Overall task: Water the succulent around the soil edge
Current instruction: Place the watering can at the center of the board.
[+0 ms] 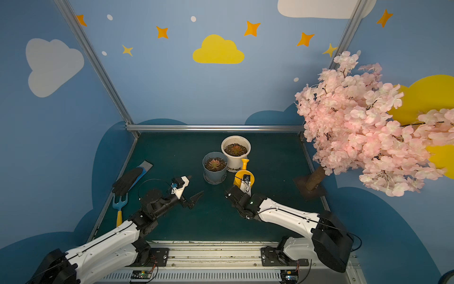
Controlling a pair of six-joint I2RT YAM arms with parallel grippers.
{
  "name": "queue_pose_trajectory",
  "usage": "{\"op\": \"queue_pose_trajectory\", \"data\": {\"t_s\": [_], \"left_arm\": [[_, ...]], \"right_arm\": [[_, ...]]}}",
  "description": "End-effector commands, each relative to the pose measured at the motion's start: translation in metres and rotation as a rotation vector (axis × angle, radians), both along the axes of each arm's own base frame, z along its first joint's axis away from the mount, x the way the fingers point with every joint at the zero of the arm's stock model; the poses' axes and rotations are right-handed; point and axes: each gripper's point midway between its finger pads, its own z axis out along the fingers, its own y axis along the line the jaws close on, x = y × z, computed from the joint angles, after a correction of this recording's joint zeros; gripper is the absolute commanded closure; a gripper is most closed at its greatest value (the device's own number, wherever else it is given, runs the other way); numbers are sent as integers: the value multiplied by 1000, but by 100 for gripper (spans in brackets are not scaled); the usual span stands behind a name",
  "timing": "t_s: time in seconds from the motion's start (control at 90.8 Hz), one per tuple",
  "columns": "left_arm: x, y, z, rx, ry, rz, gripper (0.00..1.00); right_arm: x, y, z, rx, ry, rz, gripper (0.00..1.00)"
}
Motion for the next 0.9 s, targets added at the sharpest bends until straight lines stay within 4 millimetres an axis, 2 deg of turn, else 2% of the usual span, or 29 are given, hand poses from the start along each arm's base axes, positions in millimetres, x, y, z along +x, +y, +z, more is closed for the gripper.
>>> {"op": "queue_pose_trajectory", "data": {"t_s": [0.0, 0.418, 0.617, 0.705, 0.892], "left_arm": [[-2, 1, -4, 10, 8, 4, 0], [-4, -7, -11, 8, 35, -22, 0], [-10, -14, -12, 9, 35, -66, 0], [-10, -13, -12, 7, 33, -66, 0], [-11, -14, -12, 9, 33, -66, 0]], "right_arm": [[9, 22, 14, 68, -43, -15, 100], [5, 37, -16, 5, 49, 3, 99], [4, 43, -21, 10, 68, 23, 67], [4, 43, -21, 0, 74, 31, 46], [2, 44, -12, -23, 62, 58, 20]]}}
